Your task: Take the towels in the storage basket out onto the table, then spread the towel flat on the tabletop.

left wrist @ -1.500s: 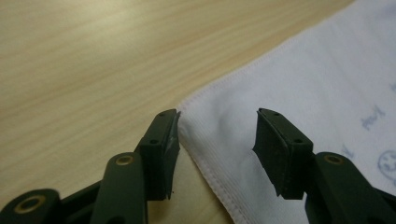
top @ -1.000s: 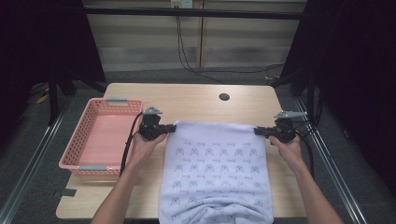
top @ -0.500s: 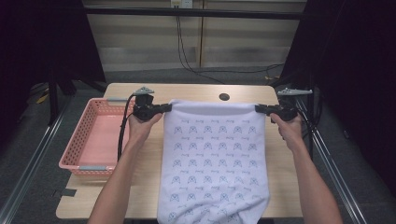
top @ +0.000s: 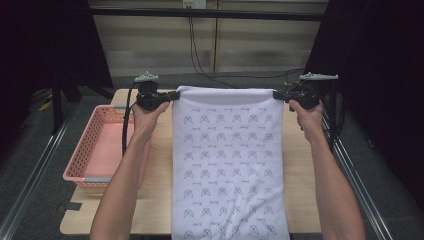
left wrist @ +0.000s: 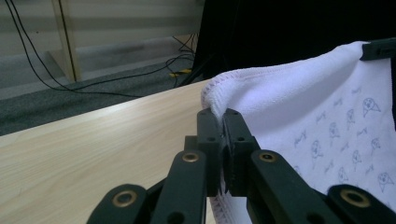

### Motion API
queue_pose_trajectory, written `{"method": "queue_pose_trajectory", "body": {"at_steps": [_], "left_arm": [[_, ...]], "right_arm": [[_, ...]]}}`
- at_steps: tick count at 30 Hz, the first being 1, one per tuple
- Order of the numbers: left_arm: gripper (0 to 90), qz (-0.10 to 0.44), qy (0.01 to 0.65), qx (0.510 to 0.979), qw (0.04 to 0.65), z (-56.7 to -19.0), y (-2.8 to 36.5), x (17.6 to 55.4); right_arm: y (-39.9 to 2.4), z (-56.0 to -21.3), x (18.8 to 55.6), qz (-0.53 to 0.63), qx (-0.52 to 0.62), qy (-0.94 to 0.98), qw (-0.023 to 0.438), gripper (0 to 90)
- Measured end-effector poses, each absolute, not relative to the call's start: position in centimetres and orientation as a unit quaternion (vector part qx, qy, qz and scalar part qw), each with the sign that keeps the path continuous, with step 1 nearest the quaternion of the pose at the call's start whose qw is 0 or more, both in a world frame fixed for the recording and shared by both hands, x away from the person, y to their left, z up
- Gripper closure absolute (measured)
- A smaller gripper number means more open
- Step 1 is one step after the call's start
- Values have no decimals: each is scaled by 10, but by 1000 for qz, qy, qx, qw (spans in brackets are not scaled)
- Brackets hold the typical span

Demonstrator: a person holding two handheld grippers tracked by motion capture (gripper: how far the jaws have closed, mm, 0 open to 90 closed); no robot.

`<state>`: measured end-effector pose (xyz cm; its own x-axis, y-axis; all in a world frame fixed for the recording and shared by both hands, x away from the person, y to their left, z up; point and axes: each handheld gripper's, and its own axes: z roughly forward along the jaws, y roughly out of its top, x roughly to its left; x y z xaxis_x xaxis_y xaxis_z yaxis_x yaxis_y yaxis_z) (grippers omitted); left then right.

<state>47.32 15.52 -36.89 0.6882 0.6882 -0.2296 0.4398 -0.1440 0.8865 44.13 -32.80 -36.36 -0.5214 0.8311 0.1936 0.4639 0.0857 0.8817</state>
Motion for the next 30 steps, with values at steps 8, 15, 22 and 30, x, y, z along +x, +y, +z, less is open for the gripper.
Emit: {"method": "queue_pose_trajectory", "body": {"at_steps": [8, 15, 22, 30], "left_arm": [[873, 111, 360, 745, 551, -356, 158, 461], [873, 119, 326, 749, 564, -340, 165, 422], [872, 106, 297, 770, 555, -354, 172, 367], [872, 54, 282, 800, 527, -397, 173, 295]], "right_arm": [[-332, -353, 431, 520, 443, 707, 182, 858], [-335, -339, 391, 546, 415, 707, 176, 860], [-332, -349, 333, 523, 391, 742, 152, 862], [-335, -390, 252, 492, 388, 771, 116, 862]]}}
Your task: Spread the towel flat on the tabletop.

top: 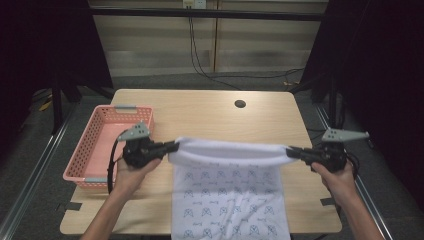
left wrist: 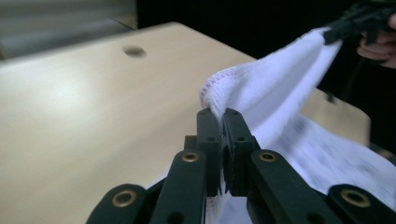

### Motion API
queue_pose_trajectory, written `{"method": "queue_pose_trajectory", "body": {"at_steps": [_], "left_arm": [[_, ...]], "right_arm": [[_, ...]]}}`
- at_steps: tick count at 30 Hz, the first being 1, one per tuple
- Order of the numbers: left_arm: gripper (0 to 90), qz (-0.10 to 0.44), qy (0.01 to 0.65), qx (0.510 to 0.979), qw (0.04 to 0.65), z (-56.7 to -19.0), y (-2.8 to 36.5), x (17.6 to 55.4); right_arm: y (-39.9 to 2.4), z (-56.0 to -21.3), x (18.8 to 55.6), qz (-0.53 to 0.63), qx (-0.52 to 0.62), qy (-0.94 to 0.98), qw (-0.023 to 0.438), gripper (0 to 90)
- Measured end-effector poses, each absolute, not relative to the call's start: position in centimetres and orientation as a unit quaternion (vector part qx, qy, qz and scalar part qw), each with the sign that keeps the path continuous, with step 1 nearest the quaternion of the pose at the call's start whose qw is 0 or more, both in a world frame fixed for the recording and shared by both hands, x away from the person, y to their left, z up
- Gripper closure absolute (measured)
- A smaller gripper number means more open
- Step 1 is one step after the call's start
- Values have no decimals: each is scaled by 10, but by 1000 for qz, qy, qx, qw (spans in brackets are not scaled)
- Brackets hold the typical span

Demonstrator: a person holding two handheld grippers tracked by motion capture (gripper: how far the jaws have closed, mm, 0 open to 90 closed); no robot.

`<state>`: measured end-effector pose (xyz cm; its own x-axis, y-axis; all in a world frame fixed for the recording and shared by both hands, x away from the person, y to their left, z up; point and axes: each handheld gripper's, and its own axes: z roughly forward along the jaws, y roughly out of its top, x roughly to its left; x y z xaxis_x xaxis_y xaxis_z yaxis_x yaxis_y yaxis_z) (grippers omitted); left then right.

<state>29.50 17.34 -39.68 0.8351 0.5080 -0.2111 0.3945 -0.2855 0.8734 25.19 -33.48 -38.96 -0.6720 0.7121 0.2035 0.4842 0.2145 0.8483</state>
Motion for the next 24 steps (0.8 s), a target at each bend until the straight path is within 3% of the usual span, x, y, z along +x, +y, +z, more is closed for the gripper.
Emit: {"method": "queue_pose_trajectory", "body": {"at_steps": [3, 9, 15, 24], "left_arm": [[872, 25, 288, 804, 519, -418, 178, 273], [871, -15, 306, 827, 471, -449, 178, 245], [871, -42, 330, 840, 428, -479, 178, 242], [870, -54, 326, 863, 383, -495, 161, 256]], "right_arm": [[-336, -403, 226, 488, 394, 770, 118, 864], [-328, -443, 194, 449, 409, 791, 67, 864], [-316, -478, 191, 403, 420, 813, 27, 864], [-301, -492, 201, 356, 405, 842, 10, 864]]}}
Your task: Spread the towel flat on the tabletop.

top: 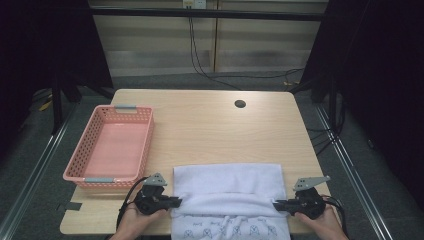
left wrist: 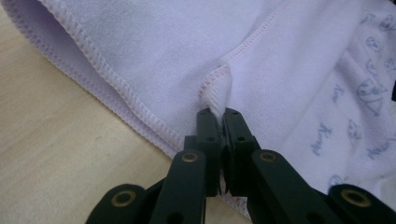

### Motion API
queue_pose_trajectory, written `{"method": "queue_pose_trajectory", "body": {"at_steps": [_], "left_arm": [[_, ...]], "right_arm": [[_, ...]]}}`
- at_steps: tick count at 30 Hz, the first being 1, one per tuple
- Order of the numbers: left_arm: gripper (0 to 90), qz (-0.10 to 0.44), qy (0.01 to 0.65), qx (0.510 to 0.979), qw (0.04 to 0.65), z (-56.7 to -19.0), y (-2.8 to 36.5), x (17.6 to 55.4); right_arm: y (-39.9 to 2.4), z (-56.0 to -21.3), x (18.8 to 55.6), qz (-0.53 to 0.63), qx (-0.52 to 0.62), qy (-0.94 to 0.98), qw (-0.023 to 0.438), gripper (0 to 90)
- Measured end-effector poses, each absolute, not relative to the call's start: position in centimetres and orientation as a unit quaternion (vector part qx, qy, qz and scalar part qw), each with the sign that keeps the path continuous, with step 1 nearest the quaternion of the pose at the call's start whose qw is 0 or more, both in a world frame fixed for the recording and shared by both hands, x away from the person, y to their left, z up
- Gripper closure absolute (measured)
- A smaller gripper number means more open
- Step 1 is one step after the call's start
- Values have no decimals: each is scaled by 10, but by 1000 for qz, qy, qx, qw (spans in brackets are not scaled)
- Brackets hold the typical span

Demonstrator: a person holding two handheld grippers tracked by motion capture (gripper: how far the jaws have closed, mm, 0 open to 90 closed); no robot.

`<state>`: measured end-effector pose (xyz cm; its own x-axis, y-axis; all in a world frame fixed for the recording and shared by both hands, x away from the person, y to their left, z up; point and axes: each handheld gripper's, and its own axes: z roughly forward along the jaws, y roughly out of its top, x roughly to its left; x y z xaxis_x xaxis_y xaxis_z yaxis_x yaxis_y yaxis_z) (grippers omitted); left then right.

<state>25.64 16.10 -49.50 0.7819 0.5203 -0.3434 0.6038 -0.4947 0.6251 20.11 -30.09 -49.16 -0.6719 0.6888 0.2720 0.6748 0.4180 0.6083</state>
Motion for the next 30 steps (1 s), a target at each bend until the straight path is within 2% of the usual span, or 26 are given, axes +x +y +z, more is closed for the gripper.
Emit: {"method": "queue_pose_trajectory", "body": {"at_steps": [3, 9, 16, 21, 30], "left_arm": [[872, -46, 333, 861, 382, -496, 159, 264], [872, -12, 345, 858, 380, -496, 149, 291], [872, 2, 354, 853, 383, -498, 139, 323], [873, 9, 363, 849, 384, -499, 136, 343], [874, 20, 379, 840, 388, -501, 132, 369]], "right_arm": [[-303, -493, 205, 358, 412, 838, 7, 868], [-307, -495, 222, 361, 428, 828, 31, 868], [-309, -496, 246, 360, 444, 819, 55, 868], [-309, -497, 261, 355, 439, 820, 94, 868], [-316, -500, 287, 368, 455, 806, 86, 868]]}}
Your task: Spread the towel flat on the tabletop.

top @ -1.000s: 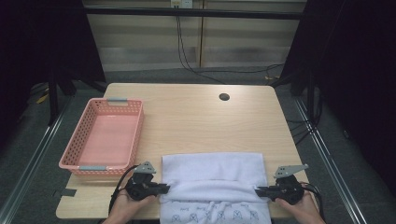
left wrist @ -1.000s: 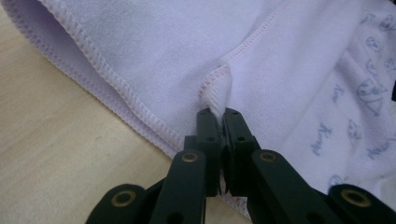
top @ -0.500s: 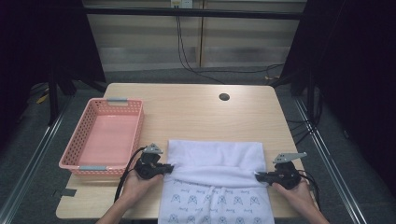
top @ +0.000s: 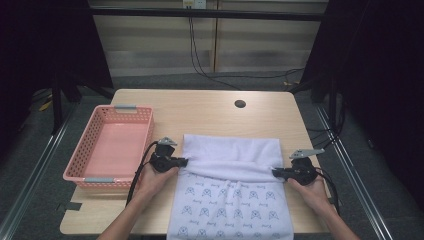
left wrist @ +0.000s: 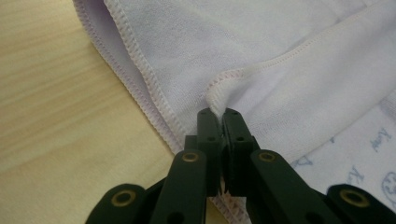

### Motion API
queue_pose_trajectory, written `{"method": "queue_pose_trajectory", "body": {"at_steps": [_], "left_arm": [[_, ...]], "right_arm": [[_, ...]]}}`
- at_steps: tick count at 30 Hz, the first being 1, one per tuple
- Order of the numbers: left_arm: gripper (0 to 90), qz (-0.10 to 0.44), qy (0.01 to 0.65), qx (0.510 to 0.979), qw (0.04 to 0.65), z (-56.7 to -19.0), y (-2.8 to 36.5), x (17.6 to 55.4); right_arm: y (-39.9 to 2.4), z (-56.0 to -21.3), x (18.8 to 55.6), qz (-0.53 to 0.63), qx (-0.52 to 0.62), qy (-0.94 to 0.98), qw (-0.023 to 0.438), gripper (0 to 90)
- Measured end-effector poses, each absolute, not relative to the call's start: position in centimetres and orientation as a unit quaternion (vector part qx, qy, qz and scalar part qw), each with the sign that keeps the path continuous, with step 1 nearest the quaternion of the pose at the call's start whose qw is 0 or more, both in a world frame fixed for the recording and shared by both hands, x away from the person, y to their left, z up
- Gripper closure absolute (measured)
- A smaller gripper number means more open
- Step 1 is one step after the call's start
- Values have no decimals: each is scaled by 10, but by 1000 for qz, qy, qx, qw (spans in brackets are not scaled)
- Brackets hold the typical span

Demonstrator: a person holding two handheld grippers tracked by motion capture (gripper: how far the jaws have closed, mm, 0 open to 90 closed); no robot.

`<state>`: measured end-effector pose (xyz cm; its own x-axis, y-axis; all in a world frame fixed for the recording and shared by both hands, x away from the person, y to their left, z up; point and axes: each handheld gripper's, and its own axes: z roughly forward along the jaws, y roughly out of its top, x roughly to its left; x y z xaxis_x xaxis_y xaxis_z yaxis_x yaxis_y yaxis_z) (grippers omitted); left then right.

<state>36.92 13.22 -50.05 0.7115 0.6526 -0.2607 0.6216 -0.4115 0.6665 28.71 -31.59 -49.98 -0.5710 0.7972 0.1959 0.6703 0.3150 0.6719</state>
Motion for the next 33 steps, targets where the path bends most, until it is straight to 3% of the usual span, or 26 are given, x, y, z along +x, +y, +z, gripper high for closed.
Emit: {"method": "queue_pose_trajectory", "body": {"at_steps": [16, 33], "left_arm": [[873, 68, 404, 837, 362, -498, 116, 415], [873, 75, 425, 829, 355, -499, 110, 480]], "right_arm": [[-321, -503, 346, 368, 457, 802, 108, 868], [-323, -505, 419, 366, 506, 772, 121, 867]]}}
